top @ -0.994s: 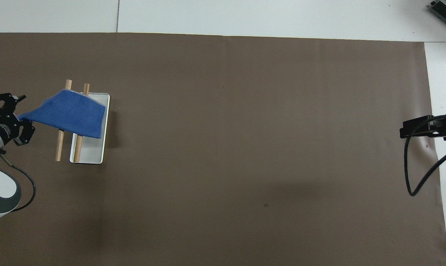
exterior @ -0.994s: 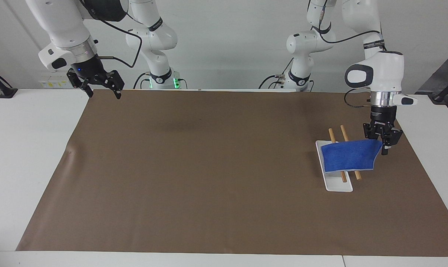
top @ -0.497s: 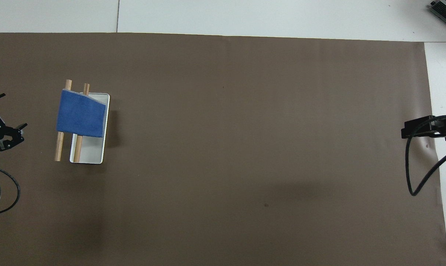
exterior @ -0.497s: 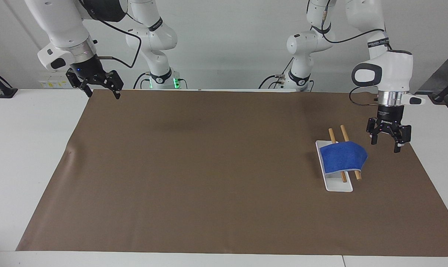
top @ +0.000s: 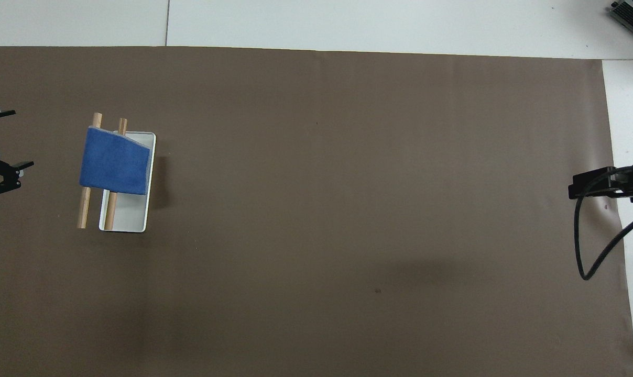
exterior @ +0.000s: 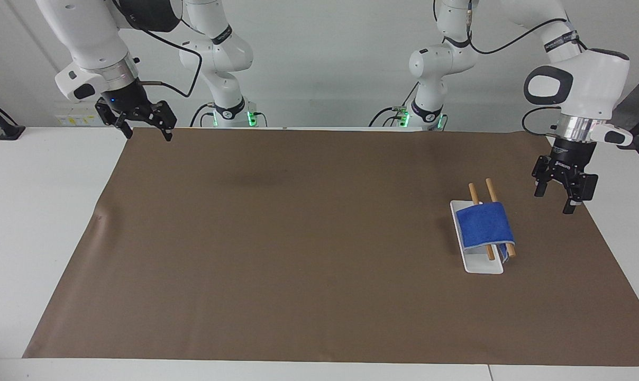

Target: Right arm passes towel to left arm to hang

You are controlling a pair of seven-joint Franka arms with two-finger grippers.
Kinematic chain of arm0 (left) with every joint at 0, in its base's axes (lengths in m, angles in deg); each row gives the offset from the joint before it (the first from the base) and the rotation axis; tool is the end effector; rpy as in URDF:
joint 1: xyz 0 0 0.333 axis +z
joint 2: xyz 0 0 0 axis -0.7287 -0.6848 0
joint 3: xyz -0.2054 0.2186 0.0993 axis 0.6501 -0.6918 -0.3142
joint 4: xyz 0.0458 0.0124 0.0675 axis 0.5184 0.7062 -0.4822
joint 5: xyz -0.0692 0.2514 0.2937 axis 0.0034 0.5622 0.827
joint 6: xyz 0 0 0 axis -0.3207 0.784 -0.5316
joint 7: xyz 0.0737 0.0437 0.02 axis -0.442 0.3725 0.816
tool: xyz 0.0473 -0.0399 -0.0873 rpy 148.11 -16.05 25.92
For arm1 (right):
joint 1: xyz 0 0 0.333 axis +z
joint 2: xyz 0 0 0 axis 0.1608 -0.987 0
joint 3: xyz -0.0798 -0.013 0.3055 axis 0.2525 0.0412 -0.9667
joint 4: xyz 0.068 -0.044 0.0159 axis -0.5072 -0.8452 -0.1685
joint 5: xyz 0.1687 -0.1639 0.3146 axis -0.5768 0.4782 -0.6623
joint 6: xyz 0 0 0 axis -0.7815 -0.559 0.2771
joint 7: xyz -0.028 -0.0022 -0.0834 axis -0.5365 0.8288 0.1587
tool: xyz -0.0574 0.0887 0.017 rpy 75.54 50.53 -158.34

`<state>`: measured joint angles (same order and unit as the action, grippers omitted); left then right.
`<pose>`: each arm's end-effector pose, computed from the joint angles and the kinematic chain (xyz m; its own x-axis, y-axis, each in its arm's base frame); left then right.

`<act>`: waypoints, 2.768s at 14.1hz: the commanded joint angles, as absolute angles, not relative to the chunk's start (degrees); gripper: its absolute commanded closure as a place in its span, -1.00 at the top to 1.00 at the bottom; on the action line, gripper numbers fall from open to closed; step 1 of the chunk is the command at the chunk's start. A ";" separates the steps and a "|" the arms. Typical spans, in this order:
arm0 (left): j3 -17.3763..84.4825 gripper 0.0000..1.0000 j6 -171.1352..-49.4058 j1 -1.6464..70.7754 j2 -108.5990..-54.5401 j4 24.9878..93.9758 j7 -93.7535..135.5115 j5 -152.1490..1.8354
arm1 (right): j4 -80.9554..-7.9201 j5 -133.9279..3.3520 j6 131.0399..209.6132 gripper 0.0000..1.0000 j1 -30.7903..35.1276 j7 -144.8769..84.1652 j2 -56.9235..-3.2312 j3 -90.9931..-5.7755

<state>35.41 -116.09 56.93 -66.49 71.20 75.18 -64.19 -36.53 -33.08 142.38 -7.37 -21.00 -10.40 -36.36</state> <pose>0.5611 0.0527 0.5102 0.1096 0.9930 -0.0438 0.8626 -0.0731 0.5005 0.5272 -0.0318 0.6193 0.9968 -0.0731 -0.0322 -0.0724 -0.9971 0.0224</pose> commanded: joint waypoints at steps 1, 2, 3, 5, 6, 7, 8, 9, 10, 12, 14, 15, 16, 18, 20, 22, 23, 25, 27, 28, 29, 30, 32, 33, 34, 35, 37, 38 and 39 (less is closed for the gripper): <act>34.92 1.00 -114.36 50.93 -66.85 69.90 73.47 -61.28 | -38.68 -32.24 143.61 1.00 -7.85 -21.22 -8.76 -36.79; 34.92 1.00 -114.18 49.26 -66.85 69.82 72.42 -60.05 | -38.68 -32.24 143.52 1.00 -7.85 -21.13 -8.76 -36.70; 34.92 1.00 -114.01 47.24 -66.85 69.73 70.67 -57.86 | -38.68 -32.24 143.35 1.00 -7.85 -20.78 -8.76 -36.70; 35.01 1.00 -114.09 44.59 -67.02 69.38 65.50 -54.78 | -38.68 -32.06 143.17 1.00 -7.76 -20.07 -8.67 -36.70; 35.01 1.00 -113.92 43.97 -67.20 68.77 61.29 -54.68 | -38.68 -31.97 143.17 1.00 -7.85 -20.07 -8.76 -36.70; 35.01 1.00 -113.74 43.71 -67.20 68.59 56.72 -54.68 | -38.68 -31.97 143.25 1.00 -7.85 -20.07 -8.76 -36.70; 35.01 1.00 -112.61 43.71 -67.20 68.32 50.76 -54.68 | -38.68 -32.06 143.26 1.00 -7.85 -20.07 -8.67 -36.79; 35.01 1.00 -110.34 43.88 -67.20 67.80 42.17 -54.68 | -38.60 -32.41 143.17 1.00 -7.76 -19.90 -8.76 -36.79; 35.01 1.00 -107.10 44.40 -67.29 66.40 33.47 -54.68 | -38.16 -32.85 142.82 1.00 -7.50 -19.03 -8.85 -36.79; 34.75 1.00 -98.93 45.28 -68.34 61.93 21.66 -54.68 | -37.72 -32.94 141.76 1.00 -7.23 -16.82 -9.02 -36.79; 34.66 1.00 -91.46 46.25 -70.18 56.05 14.00 -54.59 | -37.63 -33.12 141.94 1.00 -7.23 -16.82 -9.02 -36.79; 34.57 1.00 -87.07 46.60 -71.41 52.45 10.66 -54.50 | -36.32 -33.12 141.76 1.00 -7.23 -16.82 -9.63 -37.05; 34.48 1.00 -82.50 46.69 -71.77 49.11 7.66 -54.07 | -34.31 -33.55 141.07 1.00 -7.23 -16.82 -10.60 -37.31; 34.48 1.00 -75.28 47.30 -72.30 44.44 3.61 -51.79 | -33.67 -35.57 140.44 1.00 -7.32 -16.73 -10.96 -37.32; 34.48 1.00 -70.17 47.40 -72.21 41.27 2.10 -50.99 | -32.10 -36.36 139.22 1.00 -7.23 -16.82 -11.31 -37.49; 34.39 1.00 -64.46 47.40 -72.13 38.45 0.79 -50.99 | -29.64 -36.63 137.11 1.00 -7.24 -17.43 -12.53 -37.49; 34.39 1.00 -61.83 47.40 -71.86 37.74 -0.79 -50.90 | -29.63 -36.46 137.02 1.00 -7.15 -18.48 -12.63 -37.49; 34.13 1.00 -58.30 47.40 -71.95 37.38 -3.96 -50.29 | -29.98 -36.02 136.93 1.00 -7.15 -20.59 -12.54 -37.49; 34.13 1.00 -55.84 47.40 -71.77 35.89 -4.32 -50.02 | -30.24 -36.10 137.01 1.00 -7.15 -20.51 -12.45 -37.49; 34.13 1.00 -55.04 47.40 -71.42 35.89 -4.32 -49.93 | -30.59 -36.10 137.02 1.00 -7.15 -20.51 -12.19 -37.49; 34.22 1.00 -54.68 47.40 -71.07 35.98 -4.32 -50.02 | -31.12 -36.10 137.19 1.00 -7.15 -20.51 -12.01 -37.49; 34.48 1.00 -54.07 47.40 -70.37 36.06 -4.23 -50.02 | -31.21 -36.10 137.28 1.00 -7.15 -20.42 -12.01 -37.49; 34.57 1.00 -51.62 47.40 -69.14 36.85 -4.06 -50.11 | -31.30 -36.10 137.28 1.00 -7.15 -20.34 -11.92 -37.49; 34.48 1.00 -51.26 47.48 -68.09 38.16 -3.88 -50.11 | -31.47 -36.10 137.28 1.00 -7.23 -20.34 -11.92 -37.49; 34.48 1.00 -51.43 47.40 -67.65 38.87 -3.88 -50.11 | -31.48 -36.10 137.28 1.00 -7.23 -20.34 -11.84 -37.49; 34.48 1.00 -51.78 47.40 -67.56 39.05 -3.45 -50.11 | -31.56 -36.10 137.37 1.00 -7.23 -20.34 -11.84 -37.49; 34.48 1.00 -53.35 47.40 -67.55 39.49 -3.53 -50.11 | -31.56 -36.10 137.28 1.00 -7.23 -20.34 -11.84 -37.49; 34.48 1.00 -54.14 47.48 -67.55 39.49 -3.53 -50.11 | -31.56 -35.93 137.28 1.00 -7.23 -20.60 -11.84 -37.49; 34.39 1.00 -54.24 47.48 -67.64 39.49 -3.53 -50.11 | -31.65 -35.93 137.28 1.00 -7.23 -20.69 -11.84 -37.49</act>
<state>34.24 -52.68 47.16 -68.86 37.68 -3.23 -51.20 -31.74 -35.67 138.21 -7.11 -19.39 -11.75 -37.49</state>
